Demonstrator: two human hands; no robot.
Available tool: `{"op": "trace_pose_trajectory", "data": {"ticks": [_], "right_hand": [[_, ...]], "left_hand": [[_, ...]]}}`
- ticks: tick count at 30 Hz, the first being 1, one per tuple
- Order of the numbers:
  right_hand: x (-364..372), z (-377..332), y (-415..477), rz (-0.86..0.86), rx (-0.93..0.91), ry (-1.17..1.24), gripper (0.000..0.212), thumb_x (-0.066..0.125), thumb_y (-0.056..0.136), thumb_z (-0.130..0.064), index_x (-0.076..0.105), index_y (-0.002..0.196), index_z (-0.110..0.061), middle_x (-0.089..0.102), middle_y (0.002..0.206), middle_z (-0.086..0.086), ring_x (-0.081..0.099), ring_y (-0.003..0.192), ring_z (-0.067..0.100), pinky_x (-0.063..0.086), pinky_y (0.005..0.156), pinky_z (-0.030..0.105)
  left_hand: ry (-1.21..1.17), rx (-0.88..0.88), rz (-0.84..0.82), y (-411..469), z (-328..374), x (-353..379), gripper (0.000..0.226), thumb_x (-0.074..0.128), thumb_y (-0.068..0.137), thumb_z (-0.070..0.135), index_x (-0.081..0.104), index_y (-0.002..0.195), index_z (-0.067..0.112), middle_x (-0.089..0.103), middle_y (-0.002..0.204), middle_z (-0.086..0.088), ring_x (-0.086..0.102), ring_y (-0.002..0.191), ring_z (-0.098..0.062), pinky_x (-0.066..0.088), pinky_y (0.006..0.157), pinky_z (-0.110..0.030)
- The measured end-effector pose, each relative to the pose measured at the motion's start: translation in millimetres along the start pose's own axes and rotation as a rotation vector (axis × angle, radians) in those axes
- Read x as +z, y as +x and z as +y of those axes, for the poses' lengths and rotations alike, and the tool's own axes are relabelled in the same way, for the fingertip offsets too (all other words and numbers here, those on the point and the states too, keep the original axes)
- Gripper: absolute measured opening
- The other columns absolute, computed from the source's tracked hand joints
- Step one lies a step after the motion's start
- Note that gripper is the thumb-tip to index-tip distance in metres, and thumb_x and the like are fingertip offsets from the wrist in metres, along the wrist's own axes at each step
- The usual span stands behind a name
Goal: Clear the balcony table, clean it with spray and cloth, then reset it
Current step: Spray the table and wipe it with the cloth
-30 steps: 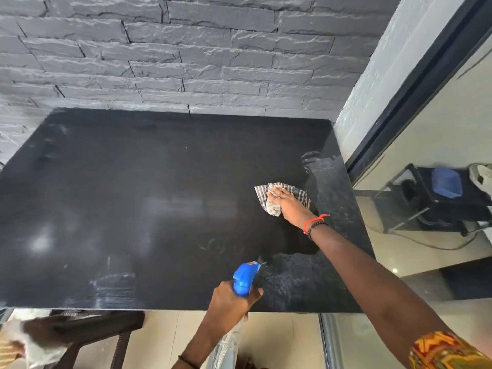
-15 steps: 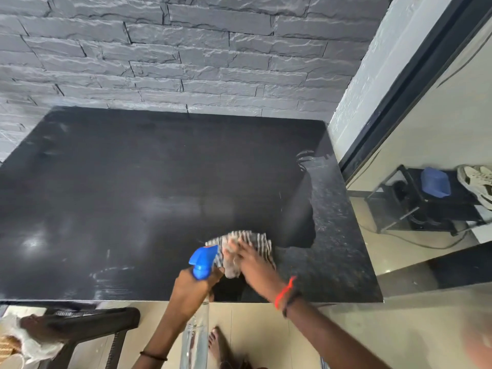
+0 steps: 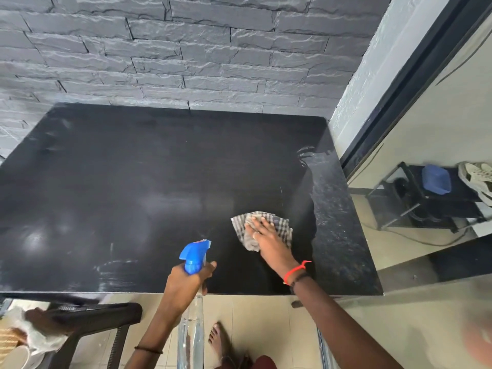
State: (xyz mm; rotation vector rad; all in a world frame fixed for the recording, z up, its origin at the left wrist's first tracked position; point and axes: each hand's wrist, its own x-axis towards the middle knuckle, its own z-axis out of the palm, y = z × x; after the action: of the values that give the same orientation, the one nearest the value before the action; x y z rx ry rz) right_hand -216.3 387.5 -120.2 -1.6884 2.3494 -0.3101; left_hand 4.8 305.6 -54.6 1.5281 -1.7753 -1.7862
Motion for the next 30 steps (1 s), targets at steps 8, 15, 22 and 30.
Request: {"op": "trace_pose_trajectory", "data": {"ticks": [8, 15, 22, 30], "right_hand": [[27.3, -33.4, -89.8, 0.019, -0.140, 0.032, 0.053, 0.034, 0.085, 0.000, 0.056, 0.131, -0.014, 0.031, 0.153, 0.003, 0.025, 0.144, 0.028, 0.006, 0.121, 0.030], [1.9, 43.6, -128.5, 0.029, 0.140, 0.111, 0.083, 0.037, 0.082, 0.015, 0.013, 0.150, -0.026, -0.005, 0.157, -0.008, -0.007, 0.148, 0.014, -0.003, 0.122, 0.025], [7.0, -4.0, -64.4, 0.106, 0.063, 0.060, 0.049, 0.032, 0.093, 0.004, 0.046, 0.138, -0.008, 0.006, 0.160, 0.000, -0.003, 0.149, 0.022, -0.009, 0.119, 0.028], [25.1, -13.2, -144.2, 0.175, 0.065, 0.057, 0.030, 0.047, 0.089, -0.024, 0.076, 0.097, -0.027, 0.068, 0.118, -0.005, 0.013, 0.142, 0.011, 0.024, 0.106, 0.017]], "left_hand": [[-0.015, -0.026, 0.011, 6.0, -1.7, 3.8, 0.023, 0.072, 0.083, 0.023, 0.065, 0.083, 0.001, 0.061, 0.059, -0.006, 0.054, 0.048, -0.014, 0.046, 0.052, -0.030], [-0.023, 0.009, -0.036, 9.7, 11.4, 17.7, 0.025, 0.072, 0.084, 0.024, 0.065, 0.087, 0.001, 0.064, 0.067, -0.009, 0.055, 0.047, -0.010, 0.048, 0.050, -0.026], [0.035, 0.074, -0.093, 13.6, 33.7, 39.3, 0.021, 0.070, 0.086, 0.022, 0.064, 0.086, 0.002, 0.064, 0.067, -0.006, 0.056, 0.049, -0.012, 0.049, 0.052, -0.027], [0.114, 0.108, -0.259, 29.6, 71.8, 80.6, 0.027, 0.074, 0.082, 0.028, 0.065, 0.073, 0.004, 0.060, 0.053, -0.001, 0.054, 0.045, -0.013, 0.046, 0.055, -0.030]]}}
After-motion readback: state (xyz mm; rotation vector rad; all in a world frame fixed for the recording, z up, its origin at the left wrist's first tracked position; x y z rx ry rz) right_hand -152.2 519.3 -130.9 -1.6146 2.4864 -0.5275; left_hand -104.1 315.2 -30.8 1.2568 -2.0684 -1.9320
